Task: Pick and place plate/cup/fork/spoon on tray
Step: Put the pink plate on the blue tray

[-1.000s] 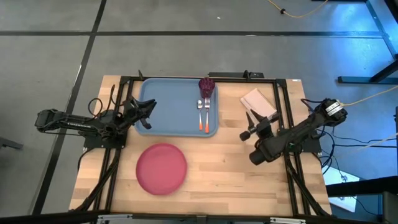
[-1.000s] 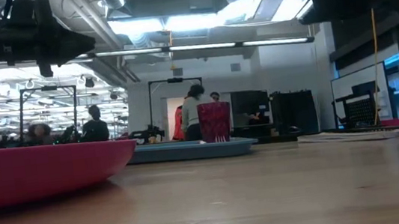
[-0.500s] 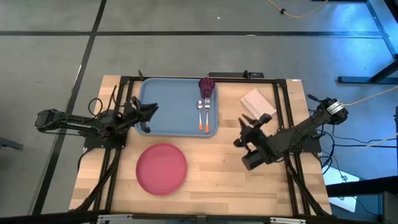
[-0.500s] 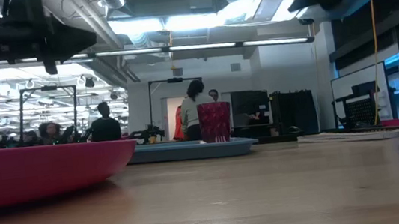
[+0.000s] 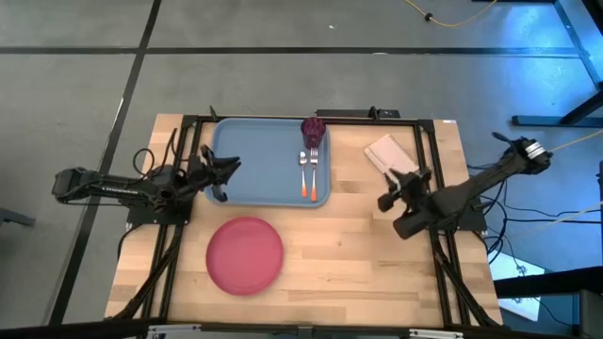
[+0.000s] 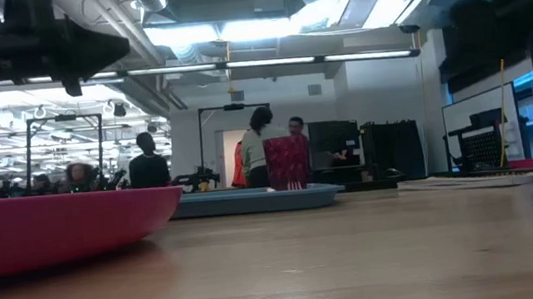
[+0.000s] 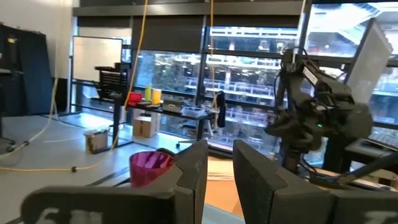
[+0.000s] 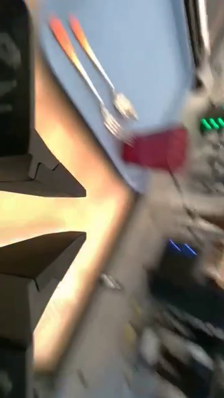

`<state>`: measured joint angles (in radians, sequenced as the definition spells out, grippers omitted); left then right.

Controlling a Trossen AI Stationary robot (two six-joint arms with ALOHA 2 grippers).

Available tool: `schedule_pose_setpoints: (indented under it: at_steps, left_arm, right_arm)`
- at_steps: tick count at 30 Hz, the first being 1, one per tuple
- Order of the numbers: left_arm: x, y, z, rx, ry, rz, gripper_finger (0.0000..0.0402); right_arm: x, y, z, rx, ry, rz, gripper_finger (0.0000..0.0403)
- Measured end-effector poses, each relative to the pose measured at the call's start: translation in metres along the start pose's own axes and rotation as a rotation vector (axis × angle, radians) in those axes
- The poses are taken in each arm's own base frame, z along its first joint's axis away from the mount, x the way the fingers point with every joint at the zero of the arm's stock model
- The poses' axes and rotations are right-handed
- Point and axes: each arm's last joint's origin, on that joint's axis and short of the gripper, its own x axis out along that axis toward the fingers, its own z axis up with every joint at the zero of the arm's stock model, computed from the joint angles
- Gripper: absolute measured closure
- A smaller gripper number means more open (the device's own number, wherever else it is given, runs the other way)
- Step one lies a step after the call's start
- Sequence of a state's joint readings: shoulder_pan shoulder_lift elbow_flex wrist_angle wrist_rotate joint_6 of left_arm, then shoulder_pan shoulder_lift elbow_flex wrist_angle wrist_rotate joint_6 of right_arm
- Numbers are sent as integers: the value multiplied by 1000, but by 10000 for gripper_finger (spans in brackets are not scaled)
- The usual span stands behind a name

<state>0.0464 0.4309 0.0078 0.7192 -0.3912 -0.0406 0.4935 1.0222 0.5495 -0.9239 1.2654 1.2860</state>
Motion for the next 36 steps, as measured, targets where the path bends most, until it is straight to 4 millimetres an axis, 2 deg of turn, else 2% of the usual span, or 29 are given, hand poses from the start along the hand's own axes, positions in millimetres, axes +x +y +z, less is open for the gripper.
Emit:
schedule_pose_setpoints:
  at_steps: [3, 6, 8, 10, 12, 14, 17, 20, 24, 29, 32, 36]
  left_arm:
    - [1, 3, 0, 8, -6, 27, 333]
    - [2, 7, 2, 13, -19, 55, 333]
    - [2, 9, 2, 18, -22, 73, 333]
    - [3, 10, 2, 18, -27, 84, 333]
    - [3, 11, 3, 13, -32, 69, 333]
    - [3, 10, 3, 14, -29, 35, 333]
    - [3, 9, 2, 16, -25, -17, 333]
    - [3, 8, 2, 17, -23, -32, 333]
    - [3, 8, 2, 22, -23, -31, 333]
    - [3, 8, 2, 24, -22, -31, 333]
    - [3, 8, 2, 22, -21, -31, 333]
    - [3, 8, 2, 16, -21, -31, 333]
  right_arm:
    - [-4, 9, -6, 91, 110, 186, 299]
    - [-9, 30, -2, 109, 165, 533, 299]
    - [-16, 43, 10, 28, 46, 853, 299]
    - [-26, 49, 24, -139, -201, 1155, 299]
    - [-33, 47, 30, -363, -437, 1311, 299]
    - [-34, 41, 30, -560, -576, 1283, 299]
    - [-29, 31, 28, -698, -565, 1101, 299]
    - [-28, 25, 29, -514, -430, 1071, 299]
    - [-20, 22, 17, -537, -394, 1068, 299]
    - [-1, 8, 0, -395, -311, 1090, 299]
    - [8, -3, -7, -305, -367, 1111, 299]
    - [17, -16, -13, -250, -415, 1050, 299]
